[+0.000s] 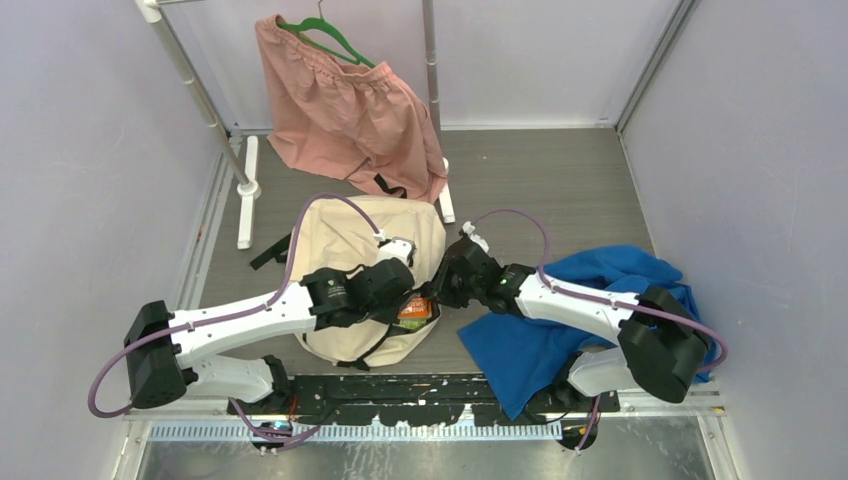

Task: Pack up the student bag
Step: Zip the student bag at the center of the board.

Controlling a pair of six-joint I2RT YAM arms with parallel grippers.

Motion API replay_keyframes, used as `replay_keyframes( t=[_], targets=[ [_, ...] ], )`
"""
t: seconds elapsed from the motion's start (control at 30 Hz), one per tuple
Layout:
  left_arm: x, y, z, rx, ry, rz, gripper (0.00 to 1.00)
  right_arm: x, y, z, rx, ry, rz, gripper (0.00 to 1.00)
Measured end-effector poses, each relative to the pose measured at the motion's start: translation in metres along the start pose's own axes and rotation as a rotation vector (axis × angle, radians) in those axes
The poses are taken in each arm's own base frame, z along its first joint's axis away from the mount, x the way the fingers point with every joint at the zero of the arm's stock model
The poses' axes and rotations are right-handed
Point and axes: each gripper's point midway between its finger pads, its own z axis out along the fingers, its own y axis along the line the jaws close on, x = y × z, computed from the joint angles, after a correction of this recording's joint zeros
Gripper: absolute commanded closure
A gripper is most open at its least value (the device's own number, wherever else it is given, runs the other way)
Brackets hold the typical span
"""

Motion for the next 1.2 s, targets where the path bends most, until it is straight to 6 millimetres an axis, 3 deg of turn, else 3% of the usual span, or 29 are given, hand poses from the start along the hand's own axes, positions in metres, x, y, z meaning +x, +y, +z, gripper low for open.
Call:
replay_keyframes(
  t=[0.13,0.23,0.33,0.43,0.6,0.87,1.0,1.2],
  targets=[
    [0.000,-0.001,0.000,0.004,0.002,0.000,1.00,-0.006,-0.005,0.002,0.045,-0.029,-0.018,0.99],
    [0.000,-0.001,0.000,0.005,0.001,0.002,0.99,-0.009,-0.009,0.001,0.064,-0.047,-0.023,0.99],
    [0.000,-0.003,-0.001,0.015,0.003,0.005,0.67,-0.012,-0.010,-0.006,0.071,-0.062,-0.028,0.99],
    [0.000,-0.004,-0.002,0.028,0.003,0.018,0.44,-0.015,-0.007,-0.019,0.041,-0.084,-0.042,0.99],
    [-0.007,-0.008,-0.008,0.062,-0.005,0.035,0.27,-0.018,-0.003,-0.042,-0.019,-0.116,-0.087,0.99],
    [-0.053,-0.017,-0.006,0.152,-0.039,-0.087,0.26,-0.008,-0.001,-0.044,-0.055,-0.054,-0.183,0.99],
    [-0.069,-0.024,0.018,0.143,-0.009,-0.121,0.30,-0.005,-0.002,-0.043,-0.058,-0.032,-0.197,0.99],
    [-0.067,-0.040,0.054,0.137,0.076,-0.117,0.39,-0.005,-0.002,-0.044,-0.061,-0.031,-0.200,0.99]
  ],
)
